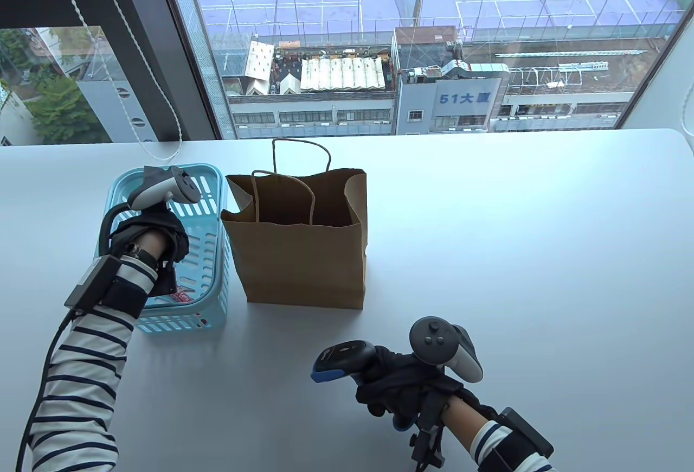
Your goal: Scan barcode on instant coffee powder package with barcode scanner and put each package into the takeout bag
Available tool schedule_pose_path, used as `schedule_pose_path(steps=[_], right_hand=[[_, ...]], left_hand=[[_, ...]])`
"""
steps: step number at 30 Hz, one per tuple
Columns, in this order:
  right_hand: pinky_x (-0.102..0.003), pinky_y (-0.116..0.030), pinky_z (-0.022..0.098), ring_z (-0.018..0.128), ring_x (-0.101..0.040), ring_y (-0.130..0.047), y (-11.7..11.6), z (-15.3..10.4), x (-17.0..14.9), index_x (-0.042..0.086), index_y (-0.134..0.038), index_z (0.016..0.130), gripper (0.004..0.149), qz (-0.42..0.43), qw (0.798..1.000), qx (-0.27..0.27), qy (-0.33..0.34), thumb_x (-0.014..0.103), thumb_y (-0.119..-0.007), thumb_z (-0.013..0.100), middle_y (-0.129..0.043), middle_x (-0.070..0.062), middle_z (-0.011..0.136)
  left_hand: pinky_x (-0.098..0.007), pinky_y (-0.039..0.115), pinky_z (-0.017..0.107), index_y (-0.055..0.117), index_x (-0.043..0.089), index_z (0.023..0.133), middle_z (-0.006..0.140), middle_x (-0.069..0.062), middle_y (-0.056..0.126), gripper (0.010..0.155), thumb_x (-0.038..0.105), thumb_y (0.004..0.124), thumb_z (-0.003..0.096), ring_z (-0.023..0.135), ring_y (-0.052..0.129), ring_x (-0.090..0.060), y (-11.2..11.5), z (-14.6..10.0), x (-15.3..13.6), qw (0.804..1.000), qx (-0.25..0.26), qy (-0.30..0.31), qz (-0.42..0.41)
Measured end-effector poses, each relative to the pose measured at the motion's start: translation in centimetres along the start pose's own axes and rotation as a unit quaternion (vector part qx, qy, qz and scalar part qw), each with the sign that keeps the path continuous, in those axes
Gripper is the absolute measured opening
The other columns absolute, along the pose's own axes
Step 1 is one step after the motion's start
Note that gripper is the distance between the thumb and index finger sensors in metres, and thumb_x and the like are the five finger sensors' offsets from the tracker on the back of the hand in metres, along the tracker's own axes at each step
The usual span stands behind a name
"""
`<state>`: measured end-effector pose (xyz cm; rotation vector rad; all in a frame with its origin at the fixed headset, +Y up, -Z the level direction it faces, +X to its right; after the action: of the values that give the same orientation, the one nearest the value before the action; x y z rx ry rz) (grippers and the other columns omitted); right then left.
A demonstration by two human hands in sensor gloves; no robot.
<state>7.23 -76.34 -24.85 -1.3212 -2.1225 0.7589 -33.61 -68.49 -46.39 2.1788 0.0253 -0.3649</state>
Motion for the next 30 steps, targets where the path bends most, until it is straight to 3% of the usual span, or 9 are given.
schedule_pose_path(steps=[4, 8, 10, 12, 13, 15, 24, 26, 30], right_hand=[[-0.051, -0.081, 0.035, 0.045, -0.036, -0.097, 0.0, 0.0, 0.0, -0.005, -0.054, 0.092, 0.063, 0.003, 1.0, 0.0, 0.0, 0.032, -0.084, 0.051, -0.084, -0.019, 0.073], [-0.051, -0.081, 0.035, 0.045, -0.037, -0.097, 0.0, -0.1, 0.0, -0.005, -0.054, 0.092, 0.063, 0.001, 1.0, 0.004, -0.001, 0.032, -0.084, 0.051, -0.084, -0.019, 0.073], [-0.051, -0.081, 0.035, 0.045, -0.037, -0.097, 0.0, -0.1, 0.0, -0.005, -0.054, 0.092, 0.063, 0.0, 1.0, 0.006, -0.001, 0.031, -0.084, 0.051, -0.084, -0.02, 0.073], [-0.051, -0.081, 0.035, 0.045, -0.036, -0.097, 0.0, -0.1, 0.0, -0.005, -0.054, 0.092, 0.063, 0.0, 1.0, 0.006, -0.001, 0.031, -0.084, 0.051, -0.084, -0.019, 0.073], [-0.051, -0.081, 0.035, 0.045, -0.036, -0.097, 0.0, -0.1, 0.0, -0.005, -0.054, 0.092, 0.063, 0.0, 1.0, 0.006, 0.0, 0.032, -0.084, 0.051, -0.085, -0.019, 0.073], [-0.051, -0.081, 0.035, 0.045, -0.036, -0.097, 0.0, -0.1, 0.0, -0.005, -0.054, 0.092, 0.063, -0.001, 1.0, 0.006, 0.0, 0.031, -0.084, 0.051, -0.085, -0.019, 0.073], [-0.051, -0.081, 0.035, 0.045, -0.037, -0.097, 0.0, -0.1, 0.0, -0.005, -0.054, 0.092, 0.063, 0.0, 1.0, 0.005, -0.001, 0.031, -0.084, 0.051, -0.084, -0.019, 0.073], [-0.051, -0.081, 0.035, 0.045, -0.037, -0.097, 0.0, -0.1, 0.0, -0.005, -0.054, 0.092, 0.063, -0.001, 1.0, 0.006, -0.001, 0.031, -0.084, 0.051, -0.084, -0.02, 0.073], [-0.051, -0.081, 0.035, 0.045, -0.037, -0.097, 0.0, -0.1, 0.0, -0.005, -0.054, 0.092, 0.063, -0.003, 1.0, 0.006, 0.0, 0.031, -0.084, 0.051, -0.084, -0.02, 0.073]], left_hand=[[-0.033, 0.102, 0.011, 0.081, 0.025, 0.091, 0.074, -0.039, 0.099, 0.047, 0.036, 0.071, 0.0464, 0.035, 0.121, -0.031, 1.5, 2.9, 0.0, 0.999, -0.049, -0.017, 0.0], [-0.037, 0.101, 0.019, 0.066, 0.028, 0.099, 0.085, -0.043, 0.087, 0.056, 0.043, 0.069, 0.0455, 0.049, 0.115, -0.04, 2.9, 4.6, 0.1, 0.994, -0.111, -0.001, -0.016], [-0.04, 0.101, 0.022, 0.063, 0.023, 0.099, 0.088, -0.046, 0.08, 0.06, 0.046, 0.071, 0.044, 0.057, 0.111, -0.045, 3.1, 4.7, 0.2, 0.992, -0.121, 0.019, -0.026], [-0.051, 0.095, 0.036, 0.061, 0.015, 0.1, 0.1, -0.047, 0.054, 0.067, 0.048, 0.072, 0.043, 0.076, 0.094, -0.055, 3.4, 4.9, 0.5, 0.986, -0.145, 0.059, -0.051], [-0.055, 0.091, 0.041, 0.059, 0.01, 0.1, 0.1, -0.051, 0.045, 0.07, 0.048, 0.073, 0.0424, 0.083, 0.084, -0.058, 3.5, 5.0, 0.6, 0.982, -0.159, 0.076, -0.064], [-0.06, 0.086, 0.046, 0.062, 0.001, 0.097, 0.099, -0.054, 0.037, 0.073, 0.046, 0.076, 0.0413, 0.084, 0.079, -0.062, 3.6, 5.1, 0.7, 0.981, -0.163, 0.082, -0.07], [-0.063, 0.078, 0.052, 0.064, -0.004, 0.095, 0.102, -0.042, 0.047, 0.067, 0.032, 0.082, 0.0415, 0.086, 0.076, -0.06, 2.7, 5.0, 0.3, 0.987, -0.131, 0.064, -0.064], [-0.058, 0.083, 0.048, 0.075, -0.001, 0.089, 0.098, -0.038, 0.062, 0.061, 0.034, 0.083, 0.0402, 0.078, 0.088, -0.056, 1.8, 4.3, -0.1, 0.992, -0.099, 0.047, -0.058], [-0.047, 0.092, 0.04, 0.086, 0.01, 0.079, 0.089, -0.028, 0.082, 0.046, 0.033, 0.087, 0.0394, 0.065, 0.103, -0.043, -2.3, -0.3, -2.0, 0.995, 0.039, 0.051, -0.081]])
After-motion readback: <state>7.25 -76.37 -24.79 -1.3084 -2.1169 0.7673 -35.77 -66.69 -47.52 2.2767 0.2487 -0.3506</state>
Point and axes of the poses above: the tracker on the back of each hand, its own x axis roughly to the thumb side, its own z axis roughly from the wrist to the fingertips, y = z × x, the point moved 1 cm from there along z, roughly from the wrist to the fingertips
